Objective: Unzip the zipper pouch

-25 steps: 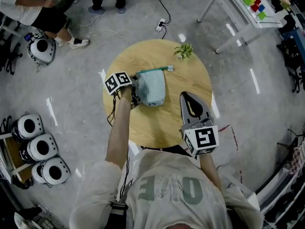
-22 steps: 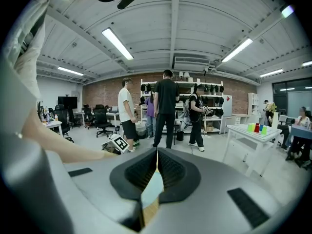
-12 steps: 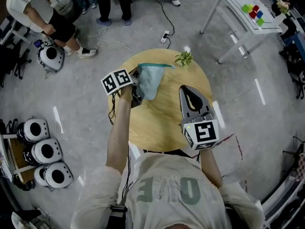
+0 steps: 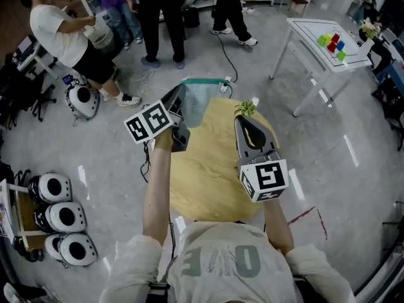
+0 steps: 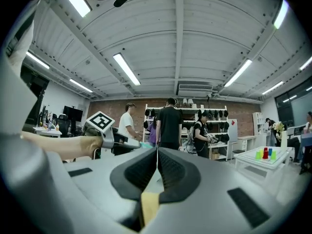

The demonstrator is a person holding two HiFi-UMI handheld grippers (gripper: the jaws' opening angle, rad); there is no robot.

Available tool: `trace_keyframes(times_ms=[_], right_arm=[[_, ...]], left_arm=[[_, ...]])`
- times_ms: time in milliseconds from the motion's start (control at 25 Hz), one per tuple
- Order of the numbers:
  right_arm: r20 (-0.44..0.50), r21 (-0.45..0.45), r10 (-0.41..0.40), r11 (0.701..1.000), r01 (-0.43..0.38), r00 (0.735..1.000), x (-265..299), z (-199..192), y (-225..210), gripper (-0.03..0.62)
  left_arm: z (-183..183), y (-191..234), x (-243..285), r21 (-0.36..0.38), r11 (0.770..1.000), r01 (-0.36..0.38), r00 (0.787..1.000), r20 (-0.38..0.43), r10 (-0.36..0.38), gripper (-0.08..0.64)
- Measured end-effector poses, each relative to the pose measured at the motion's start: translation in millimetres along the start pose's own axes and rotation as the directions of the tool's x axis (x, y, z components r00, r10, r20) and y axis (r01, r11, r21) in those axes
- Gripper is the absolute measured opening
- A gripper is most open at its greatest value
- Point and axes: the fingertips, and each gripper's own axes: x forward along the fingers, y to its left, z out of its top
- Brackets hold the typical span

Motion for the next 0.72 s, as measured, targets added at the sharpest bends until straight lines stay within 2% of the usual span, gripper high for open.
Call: trace_keyframes(times_ms=[120,240,440,720], right_arm=[[0.037,0.017,0.014,1.000,-0.015,0.999,5,17,2,0.030],[0.078,0.041,0.036,0.998,-0.039,0.996,10,35,3,0.030],[0.132,0.099,0.097,0.989,-0.110,0.987,8,58,8,0.031],[0.172,0.178,0.145,0.968,-0.175,0.974,-6,76,27,0.031]], left_arm=[[36,-37,-21,0.126,0.992,0.018,0.994,0.109,-0.032,0.034],[60,-72,-45,0.249,0.968,0.016,0.977,0.202,-0.068,0.034],[62,-118,-85,0.417,0.909,-0.025,0.948,0.299,-0.112,0.034],[42,-154,-139,0.573,0.808,-0.139,0.920,0.377,-0.109,0.032]])
